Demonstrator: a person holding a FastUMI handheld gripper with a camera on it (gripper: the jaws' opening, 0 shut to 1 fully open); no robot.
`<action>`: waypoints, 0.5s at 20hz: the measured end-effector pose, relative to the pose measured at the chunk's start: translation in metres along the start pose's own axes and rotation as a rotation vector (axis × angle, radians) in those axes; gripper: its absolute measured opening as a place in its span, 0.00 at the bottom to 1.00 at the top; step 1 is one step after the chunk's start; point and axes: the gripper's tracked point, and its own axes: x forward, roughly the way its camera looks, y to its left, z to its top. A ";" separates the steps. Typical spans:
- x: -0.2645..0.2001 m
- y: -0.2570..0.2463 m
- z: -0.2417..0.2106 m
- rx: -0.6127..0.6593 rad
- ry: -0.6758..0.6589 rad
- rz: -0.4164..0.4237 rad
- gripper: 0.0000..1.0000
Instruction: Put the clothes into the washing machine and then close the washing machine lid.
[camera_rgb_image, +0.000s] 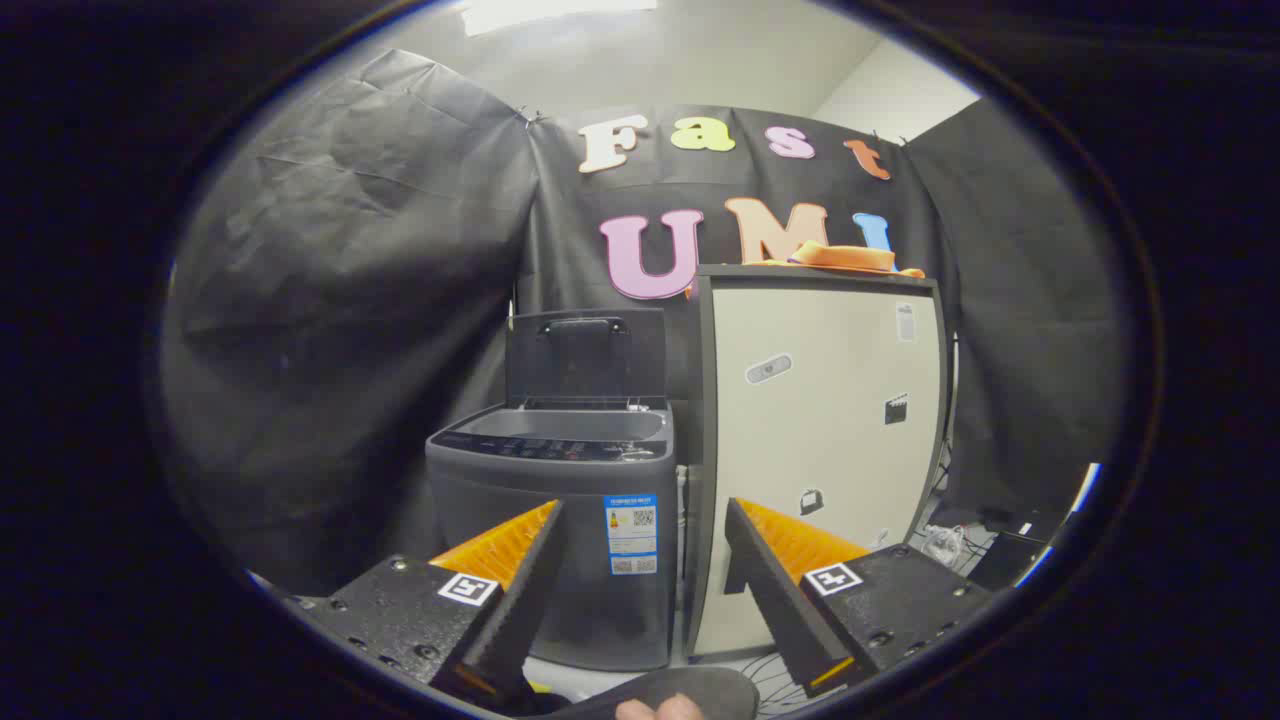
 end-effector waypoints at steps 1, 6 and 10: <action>0.000 0.001 -0.001 -0.001 0.001 0.003 0.96; -0.001 0.003 0.000 0.003 0.001 0.010 0.96; -0.001 0.003 -0.001 0.002 0.005 0.012 0.96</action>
